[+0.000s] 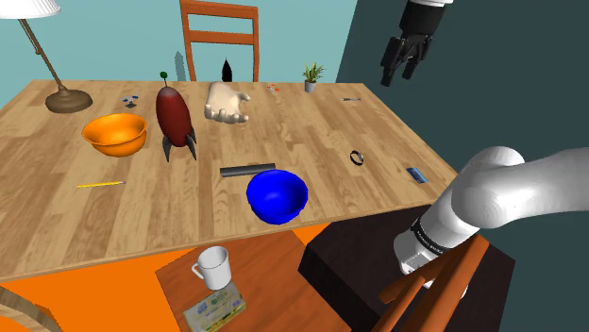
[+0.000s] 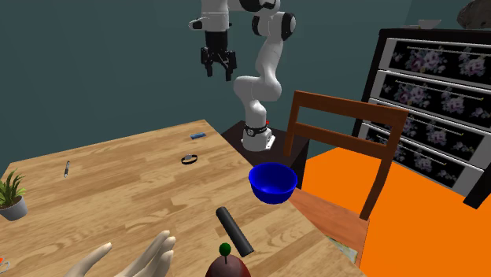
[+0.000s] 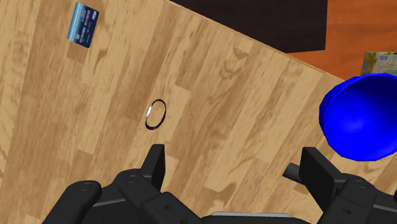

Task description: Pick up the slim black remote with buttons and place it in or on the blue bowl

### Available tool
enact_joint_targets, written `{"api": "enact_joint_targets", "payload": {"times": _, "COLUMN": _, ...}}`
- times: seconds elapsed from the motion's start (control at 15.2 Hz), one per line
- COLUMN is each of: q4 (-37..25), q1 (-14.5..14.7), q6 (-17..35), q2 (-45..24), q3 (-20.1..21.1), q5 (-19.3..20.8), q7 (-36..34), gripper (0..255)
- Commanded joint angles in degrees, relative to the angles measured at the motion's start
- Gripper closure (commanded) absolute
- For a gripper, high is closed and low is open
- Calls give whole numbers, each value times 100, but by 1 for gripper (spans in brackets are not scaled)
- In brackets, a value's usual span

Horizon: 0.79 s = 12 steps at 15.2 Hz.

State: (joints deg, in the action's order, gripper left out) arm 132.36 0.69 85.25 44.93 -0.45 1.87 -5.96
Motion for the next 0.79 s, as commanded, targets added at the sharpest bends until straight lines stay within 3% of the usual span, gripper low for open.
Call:
{"api": "enact_joint_targets", "payload": {"times": 0.0, "q4": 0, "q1": 0, "q6": 0, "q2": 0, "q3": 0, "q5": 0, "q7": 0, "gripper": 0}}
{"api": "enact_joint_targets", "payload": {"times": 0.73, "q4": 272, "q1": 567, "q6": 1988, "q2": -1729, "q3": -276, "q5": -13, "q7": 1423, "gripper": 0}}
